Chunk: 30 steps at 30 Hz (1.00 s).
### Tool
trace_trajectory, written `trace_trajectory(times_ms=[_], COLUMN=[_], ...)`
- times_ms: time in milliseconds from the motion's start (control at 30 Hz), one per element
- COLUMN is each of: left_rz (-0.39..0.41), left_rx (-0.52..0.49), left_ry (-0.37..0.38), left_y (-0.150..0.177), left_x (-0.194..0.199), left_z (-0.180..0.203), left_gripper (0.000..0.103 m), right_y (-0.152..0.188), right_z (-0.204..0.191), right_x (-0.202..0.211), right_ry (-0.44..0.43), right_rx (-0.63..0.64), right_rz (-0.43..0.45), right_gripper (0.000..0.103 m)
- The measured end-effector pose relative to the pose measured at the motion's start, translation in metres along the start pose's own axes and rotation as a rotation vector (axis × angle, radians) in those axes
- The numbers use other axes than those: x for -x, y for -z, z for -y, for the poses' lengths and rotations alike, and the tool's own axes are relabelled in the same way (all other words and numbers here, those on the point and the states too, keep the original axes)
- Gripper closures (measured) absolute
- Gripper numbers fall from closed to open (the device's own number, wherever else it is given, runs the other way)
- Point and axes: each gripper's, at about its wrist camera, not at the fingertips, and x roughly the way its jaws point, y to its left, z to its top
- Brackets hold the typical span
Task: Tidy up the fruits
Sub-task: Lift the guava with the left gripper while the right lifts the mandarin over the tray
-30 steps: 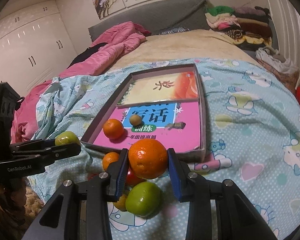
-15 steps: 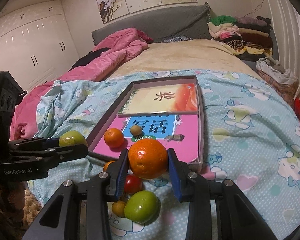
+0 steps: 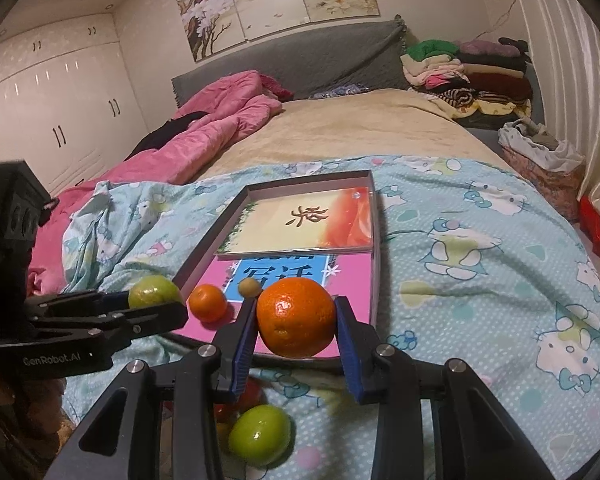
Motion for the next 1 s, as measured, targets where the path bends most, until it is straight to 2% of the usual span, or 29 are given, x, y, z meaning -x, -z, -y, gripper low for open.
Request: trace_trajectory(times_ms=[367,600,833,1000], left_rz=[-0.039,-0.026,-0.054,-0.067], left_rx=[0.000,-0.060,-0.118,-0.159], left_ry=[-0.009,-0.013,0.008,-0.004], left_y=[-0.005,-0.006,-0.002,0.000], left_x=[-0.037,-0.043,-0.050,-0.054], left_z=[-0.001,0.010,0.021,0.028], left_gripper=[0.051,0.051,0.051,0.051], right_y=[-0.006,-0.008,-0.013,-0.011], right_z=[0.002,0.003,0.009,0.010], right_x=[-0.020,-0.032,-0.045,-0.049], right_ry=[0.026,0.036,0.042,0.029], right_rx=[0.029,0.050,0.059,0.057], right_rz=[-0.032,-0.046,-0.061,-0.078], right_gripper=[0.065,0.065,0.065,0.065])
